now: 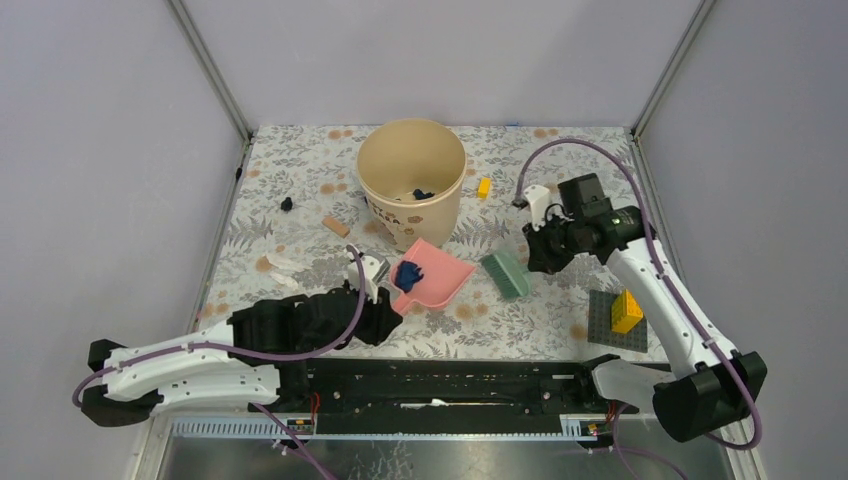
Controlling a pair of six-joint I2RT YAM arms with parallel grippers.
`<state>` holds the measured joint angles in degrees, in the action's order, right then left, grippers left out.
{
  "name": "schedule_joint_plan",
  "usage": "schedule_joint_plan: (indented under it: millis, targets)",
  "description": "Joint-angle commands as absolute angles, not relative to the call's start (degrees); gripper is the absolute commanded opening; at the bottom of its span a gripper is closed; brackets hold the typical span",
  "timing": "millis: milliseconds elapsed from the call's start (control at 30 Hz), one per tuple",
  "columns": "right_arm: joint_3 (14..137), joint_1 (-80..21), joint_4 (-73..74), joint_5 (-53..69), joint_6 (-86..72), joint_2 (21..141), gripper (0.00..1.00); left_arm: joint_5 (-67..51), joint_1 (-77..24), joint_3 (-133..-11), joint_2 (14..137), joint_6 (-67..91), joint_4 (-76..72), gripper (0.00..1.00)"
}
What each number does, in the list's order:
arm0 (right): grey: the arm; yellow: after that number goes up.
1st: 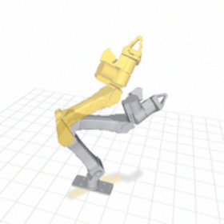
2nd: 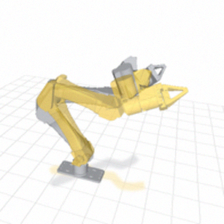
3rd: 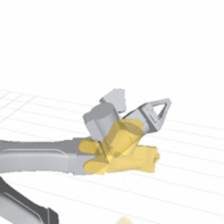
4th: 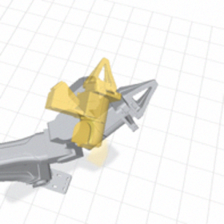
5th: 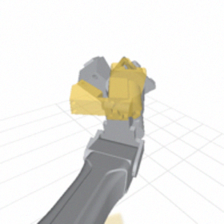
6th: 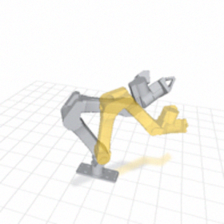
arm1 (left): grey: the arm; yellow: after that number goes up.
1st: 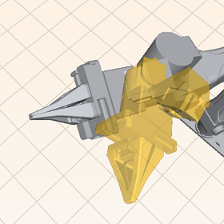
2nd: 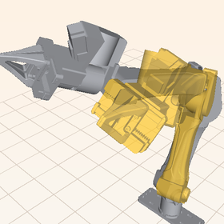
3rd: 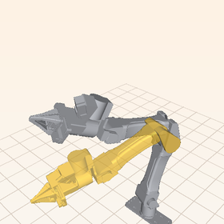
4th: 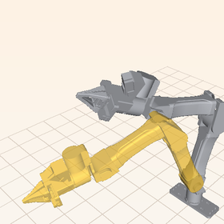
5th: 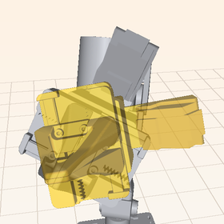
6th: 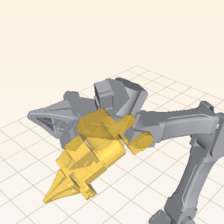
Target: Sweep away the paper scraps from the table
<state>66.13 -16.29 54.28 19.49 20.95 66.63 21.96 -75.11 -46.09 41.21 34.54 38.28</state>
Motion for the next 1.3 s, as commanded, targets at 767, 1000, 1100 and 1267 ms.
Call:
schedule_joint_plan:
  millis: [767, 1000, 1100, 1267]
  targets:
    - [87.4, -56.3, 34.4, 30.7, 5.8, 97.7, 0.0, 42.1, -75.6, -64.2, 42.3, 73.0, 83.7, 0.0]
    - [89.2, -60.9, 21.6, 30.3, -2.1, 102.8, 0.0, 48.4, -71.3, -66.8, 45.5, 70.9, 83.7, 0.0]
    - [88.7, -61.3, 14.0, 30.0, -8.4, 104.8, 0.0, 52.0, -65.1, -67.3, 46.3, 69.2, 83.7, 0.0]
    - [85.6, -61.8, -2.7, 30.6, -19.4, 107.4, 0.0, 58.0, -58.0, -67.6, 46.4, 69.4, 83.6, 0.0]
